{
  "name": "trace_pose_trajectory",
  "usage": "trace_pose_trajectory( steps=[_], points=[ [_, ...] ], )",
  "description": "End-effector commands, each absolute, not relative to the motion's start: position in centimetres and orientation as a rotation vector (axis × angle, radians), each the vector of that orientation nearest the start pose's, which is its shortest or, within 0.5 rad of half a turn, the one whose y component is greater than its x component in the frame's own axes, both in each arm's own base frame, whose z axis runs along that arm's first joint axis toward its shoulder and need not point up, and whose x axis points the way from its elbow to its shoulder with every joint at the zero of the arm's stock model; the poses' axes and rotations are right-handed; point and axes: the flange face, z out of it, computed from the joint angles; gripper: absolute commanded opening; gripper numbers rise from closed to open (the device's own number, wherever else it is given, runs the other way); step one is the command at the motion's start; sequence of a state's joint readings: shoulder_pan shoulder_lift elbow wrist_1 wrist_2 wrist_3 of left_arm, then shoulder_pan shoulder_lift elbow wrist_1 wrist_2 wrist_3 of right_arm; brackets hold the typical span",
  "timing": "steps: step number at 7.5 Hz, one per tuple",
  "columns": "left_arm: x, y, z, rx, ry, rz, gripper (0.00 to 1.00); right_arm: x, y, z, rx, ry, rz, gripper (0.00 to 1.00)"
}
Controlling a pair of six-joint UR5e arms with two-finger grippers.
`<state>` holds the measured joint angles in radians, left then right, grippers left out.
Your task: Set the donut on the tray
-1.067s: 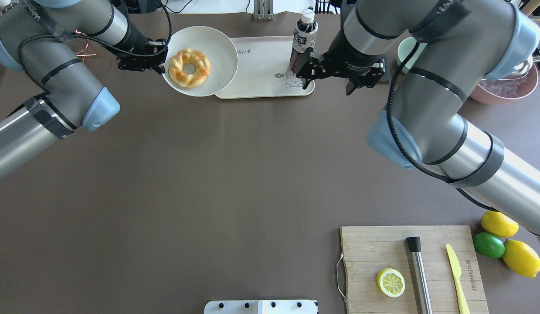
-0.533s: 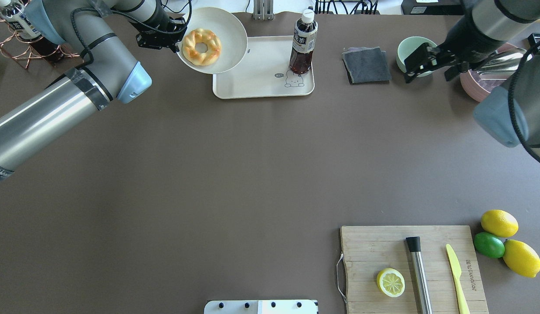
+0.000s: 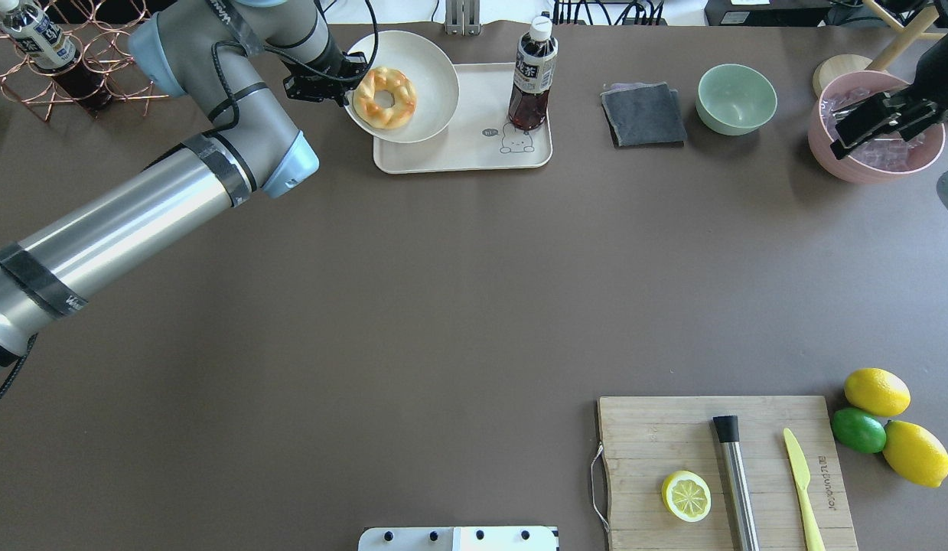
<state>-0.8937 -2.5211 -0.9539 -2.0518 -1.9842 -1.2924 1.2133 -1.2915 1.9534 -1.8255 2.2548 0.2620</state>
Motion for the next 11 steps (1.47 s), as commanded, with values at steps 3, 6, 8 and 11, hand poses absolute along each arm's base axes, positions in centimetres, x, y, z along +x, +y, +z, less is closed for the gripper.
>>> trace_pose_trajectory(
  steps=[3,6,8,11],
  points=[
    [53.4,-69.1,23.8,0.163,0.898,-0.465,0.0,-7.1,-52.2,42.6,0.158,-0.718,-0.287,1.0],
    [53.6,-68.7,22.8,0.22,0.915,-0.446,0.98,0.0,-51.2,49.1,0.127,-0.688,-0.267,1.0],
    [49.3,-68.4,23.1,0.262,0.947,-0.382,0.98,5.0,-51.5,54.4,0.097,-0.674,-0.253,1.0],
    [33.9,-65.8,29.9,0.189,0.932,-0.237,0.98,7.4,-47.3,61.3,0.003,-0.627,-0.245,1.0]
  ],
)
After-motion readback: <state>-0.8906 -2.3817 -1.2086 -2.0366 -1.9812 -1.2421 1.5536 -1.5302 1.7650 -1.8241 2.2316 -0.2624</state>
